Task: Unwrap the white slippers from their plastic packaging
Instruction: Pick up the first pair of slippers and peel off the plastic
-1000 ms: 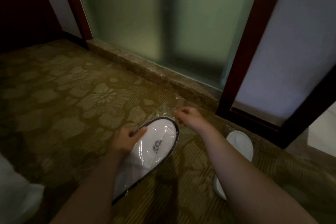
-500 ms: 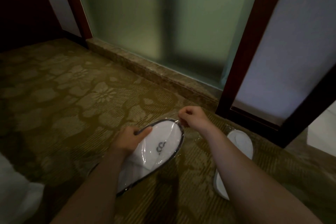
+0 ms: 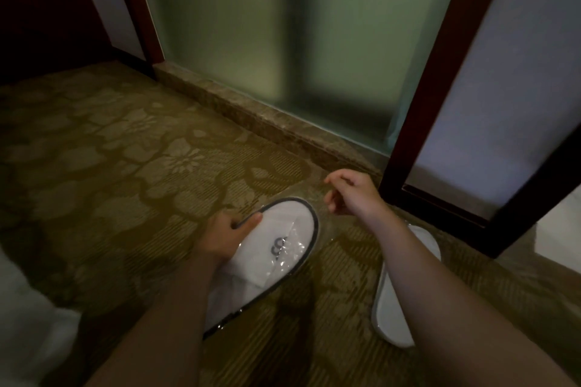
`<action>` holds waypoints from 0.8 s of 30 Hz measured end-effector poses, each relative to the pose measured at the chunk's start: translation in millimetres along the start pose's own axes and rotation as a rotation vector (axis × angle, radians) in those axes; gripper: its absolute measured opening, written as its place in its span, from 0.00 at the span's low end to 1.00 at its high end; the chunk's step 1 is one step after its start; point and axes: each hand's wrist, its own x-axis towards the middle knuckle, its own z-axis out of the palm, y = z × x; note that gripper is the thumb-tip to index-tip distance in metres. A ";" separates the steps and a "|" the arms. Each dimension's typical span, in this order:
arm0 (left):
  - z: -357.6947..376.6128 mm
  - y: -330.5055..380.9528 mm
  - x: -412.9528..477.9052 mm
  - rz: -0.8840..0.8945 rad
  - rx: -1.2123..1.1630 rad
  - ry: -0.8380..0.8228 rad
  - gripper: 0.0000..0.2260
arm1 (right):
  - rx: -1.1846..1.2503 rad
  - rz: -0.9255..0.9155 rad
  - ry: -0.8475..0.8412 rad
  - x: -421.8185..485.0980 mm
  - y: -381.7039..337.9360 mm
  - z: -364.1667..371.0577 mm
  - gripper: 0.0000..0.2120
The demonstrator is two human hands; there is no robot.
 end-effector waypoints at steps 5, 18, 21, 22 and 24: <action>-4.2 -1.9 -3.8 -0.020 -0.109 -0.037 0.21 | -0.089 0.124 -0.201 -1.0 7.3 -10.1 0.04; -2.9 -0.4 -3.6 -0.008 -0.079 -0.022 0.23 | -0.219 0.216 -0.464 -1.4 11.0 1.3 0.09; 1.0 5.7 0.5 -0.052 -0.017 -0.011 0.22 | -0.225 0.120 -0.358 -0.4 15.4 2.8 0.09; 3.1 6.7 1.8 -0.059 0.043 0.014 0.23 | -0.223 0.109 -0.321 0.3 18.0 2.4 0.09; 6.4 6.1 1.4 -0.108 0.195 0.063 0.31 | -0.202 0.111 -0.231 2.2 26.0 -0.5 0.11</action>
